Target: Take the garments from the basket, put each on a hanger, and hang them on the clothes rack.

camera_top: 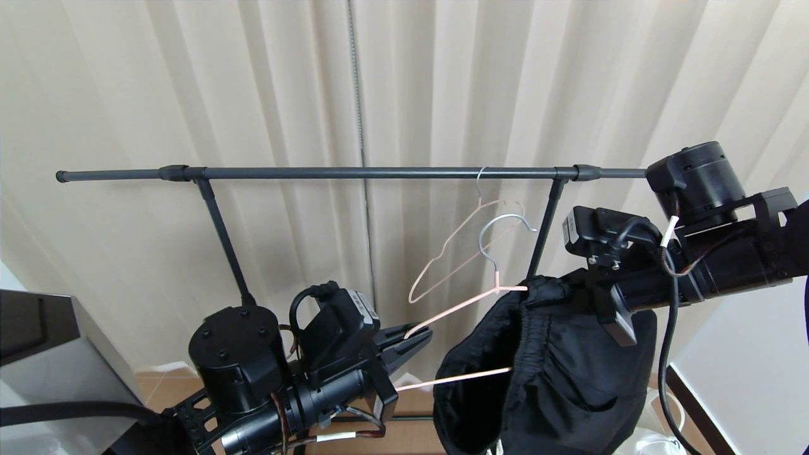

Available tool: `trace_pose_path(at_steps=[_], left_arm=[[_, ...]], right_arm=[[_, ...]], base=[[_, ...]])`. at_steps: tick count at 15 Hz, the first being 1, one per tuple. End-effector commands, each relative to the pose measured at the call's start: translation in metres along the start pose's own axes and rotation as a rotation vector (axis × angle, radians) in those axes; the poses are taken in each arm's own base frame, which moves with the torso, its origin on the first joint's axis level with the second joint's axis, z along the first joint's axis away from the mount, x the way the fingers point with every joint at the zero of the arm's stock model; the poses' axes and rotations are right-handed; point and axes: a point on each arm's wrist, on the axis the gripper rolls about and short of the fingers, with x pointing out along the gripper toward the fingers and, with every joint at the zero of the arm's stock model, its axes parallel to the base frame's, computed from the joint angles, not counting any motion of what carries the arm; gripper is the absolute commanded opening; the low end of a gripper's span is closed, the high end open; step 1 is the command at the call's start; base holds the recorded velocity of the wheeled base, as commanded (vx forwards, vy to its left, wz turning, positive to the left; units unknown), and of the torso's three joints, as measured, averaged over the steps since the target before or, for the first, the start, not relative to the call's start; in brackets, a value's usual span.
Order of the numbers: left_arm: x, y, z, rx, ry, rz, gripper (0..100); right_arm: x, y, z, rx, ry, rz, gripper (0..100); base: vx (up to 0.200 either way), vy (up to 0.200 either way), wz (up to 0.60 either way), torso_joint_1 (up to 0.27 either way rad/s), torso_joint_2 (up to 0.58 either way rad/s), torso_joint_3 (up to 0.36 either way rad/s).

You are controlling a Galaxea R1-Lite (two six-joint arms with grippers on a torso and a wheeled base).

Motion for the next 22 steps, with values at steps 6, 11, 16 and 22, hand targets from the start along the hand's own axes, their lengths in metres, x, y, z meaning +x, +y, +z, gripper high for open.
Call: trace_pose_path(at_steps=[6,11,16,22], left_arm=[[0.000,0.004,-0.002,0.020,-0.030,0.005,0],[-0.005,0.005,-0.004,0.011,-0.018,0.006,100],[-0.017,0.013,0.000,0.009,-0.019,0.045,100],[-0.059,0.034,0.021,-0.146,-0.078,0.176,100]], right_arm=[[-0.009,0.007,0.001,-0.005,-0.005,-0.004,0],[-0.015,0.013,0.001,-0.008,-0.009,-0.007,0],[-0.019,0.018,-0.001,-0.005,-0.007,-0.007,0],[-0.024,0.017,0.001,0.015,-0.003,-0.047,0]], base=[[0.000,0.000,0.00,0.000,0.00,0.000],[0.000,0.000,0.00,0.000,0.00,0.000],[0.000,0.000,0.00,0.000,0.00,0.000],[0.000,0.000,0.00,0.000,0.00,0.000]])
